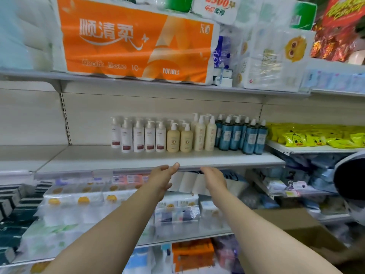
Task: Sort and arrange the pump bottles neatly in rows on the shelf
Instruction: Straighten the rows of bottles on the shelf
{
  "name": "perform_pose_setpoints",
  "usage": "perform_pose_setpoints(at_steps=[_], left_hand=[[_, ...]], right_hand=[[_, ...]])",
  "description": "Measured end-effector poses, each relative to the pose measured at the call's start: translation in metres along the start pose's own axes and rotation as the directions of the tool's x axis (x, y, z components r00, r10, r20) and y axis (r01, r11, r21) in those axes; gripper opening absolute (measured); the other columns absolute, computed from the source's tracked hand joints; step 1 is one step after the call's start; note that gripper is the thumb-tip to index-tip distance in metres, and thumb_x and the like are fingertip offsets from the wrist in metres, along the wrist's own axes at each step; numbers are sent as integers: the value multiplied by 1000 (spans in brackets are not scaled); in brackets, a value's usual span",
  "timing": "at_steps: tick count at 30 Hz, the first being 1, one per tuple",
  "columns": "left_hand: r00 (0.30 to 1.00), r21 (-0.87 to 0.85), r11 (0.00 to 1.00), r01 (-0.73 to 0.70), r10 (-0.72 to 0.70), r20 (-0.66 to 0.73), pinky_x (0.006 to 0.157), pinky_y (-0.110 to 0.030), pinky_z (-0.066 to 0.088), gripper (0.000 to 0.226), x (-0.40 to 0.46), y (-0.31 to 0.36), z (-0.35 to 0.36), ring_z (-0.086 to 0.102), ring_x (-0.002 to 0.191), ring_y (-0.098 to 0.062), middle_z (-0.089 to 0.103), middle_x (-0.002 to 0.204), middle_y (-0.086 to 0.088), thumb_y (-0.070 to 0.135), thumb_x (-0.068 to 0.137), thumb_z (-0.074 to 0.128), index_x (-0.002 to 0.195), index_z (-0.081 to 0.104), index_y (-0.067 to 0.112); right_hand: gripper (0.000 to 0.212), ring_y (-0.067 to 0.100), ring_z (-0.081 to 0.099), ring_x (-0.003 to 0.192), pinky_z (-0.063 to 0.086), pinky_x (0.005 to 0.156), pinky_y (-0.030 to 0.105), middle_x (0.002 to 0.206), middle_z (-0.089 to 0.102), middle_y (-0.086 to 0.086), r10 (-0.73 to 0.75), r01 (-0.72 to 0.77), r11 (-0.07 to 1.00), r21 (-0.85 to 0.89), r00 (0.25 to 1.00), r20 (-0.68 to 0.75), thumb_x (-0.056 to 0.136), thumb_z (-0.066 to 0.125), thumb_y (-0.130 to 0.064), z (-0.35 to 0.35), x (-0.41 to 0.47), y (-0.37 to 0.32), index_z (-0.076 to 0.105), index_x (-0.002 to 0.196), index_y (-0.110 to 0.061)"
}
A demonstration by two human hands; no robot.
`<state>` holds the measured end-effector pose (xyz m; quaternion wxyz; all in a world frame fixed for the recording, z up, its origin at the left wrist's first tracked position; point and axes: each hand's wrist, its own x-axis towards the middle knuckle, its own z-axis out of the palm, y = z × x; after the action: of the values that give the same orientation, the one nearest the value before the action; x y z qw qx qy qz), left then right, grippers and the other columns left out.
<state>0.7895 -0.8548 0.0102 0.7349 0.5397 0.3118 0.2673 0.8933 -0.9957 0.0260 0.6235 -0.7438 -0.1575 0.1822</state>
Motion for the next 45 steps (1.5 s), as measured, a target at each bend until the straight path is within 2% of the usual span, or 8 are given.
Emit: perform_pose_setpoints(at_steps=[6,15,20,23,31,38,41,45], left_hand=[[999,-2,999,-35,35,20,105,-46,48,77,-5,-4,19,54,113,-23,50,144,-11,43,79,81,141,48,13],[998,38,998,-56,56,4,108,-44,45,68,38,-12,51,55,119,-26,52,141,-12,37,84,78,140,48,12],[996,92,992,-85,87,-26,109,-42,43,64,91,-19,84,54,120,-25,54,137,-8,37,85,76,138,50,11],[993,140,986,-90,100,-64,109,-44,43,62,131,-21,107,55,120,-27,56,134,-5,41,86,75,137,52,13],[949,182,965,-188,226,-219,103,-37,47,50,243,-22,175,59,111,-21,65,123,-7,33,90,72,130,58,7],[764,234,941,-243,334,-552,95,-43,51,58,310,-25,181,59,106,-29,57,123,-10,26,80,80,126,51,7],[685,347,924,-164,359,-634,94,-48,51,65,329,-31,172,57,107,-34,53,123,-12,35,73,83,123,52,8],[662,389,914,-112,361,-657,94,-48,50,71,344,-35,166,56,111,-36,55,125,-12,38,70,83,127,50,12]], right_hand=[[43,21,51,112,45,103,41,118,51,-4,-34,33,999,-8,999,-12,97,56,-41,-5,4,-4,56,134,-20],[37,25,55,115,45,100,40,118,53,-4,-31,31,1000,1,999,-24,99,55,-41,-20,54,3,56,131,-22],[24,20,53,109,44,96,36,116,55,-4,-52,52,999,11,998,-26,99,55,-36,-26,116,3,57,119,-24],[30,17,50,107,40,92,33,115,54,-6,-57,56,998,-10,998,-19,100,54,-37,-28,163,4,59,125,-21],[43,21,57,116,47,104,39,127,60,-3,-80,81,996,-35,997,17,97,60,-35,-36,310,6,55,136,-17],[53,16,55,109,43,96,29,133,60,3,-136,137,990,-24,990,35,95,69,-28,-27,400,12,50,141,-10],[61,24,60,122,47,105,38,135,62,4,-151,154,986,-68,987,48,91,72,-32,-19,421,17,49,143,-9],[63,24,61,123,47,108,44,135,63,2,-165,166,983,-82,986,21,88,75,-35,-8,434,28,51,142,-14]])
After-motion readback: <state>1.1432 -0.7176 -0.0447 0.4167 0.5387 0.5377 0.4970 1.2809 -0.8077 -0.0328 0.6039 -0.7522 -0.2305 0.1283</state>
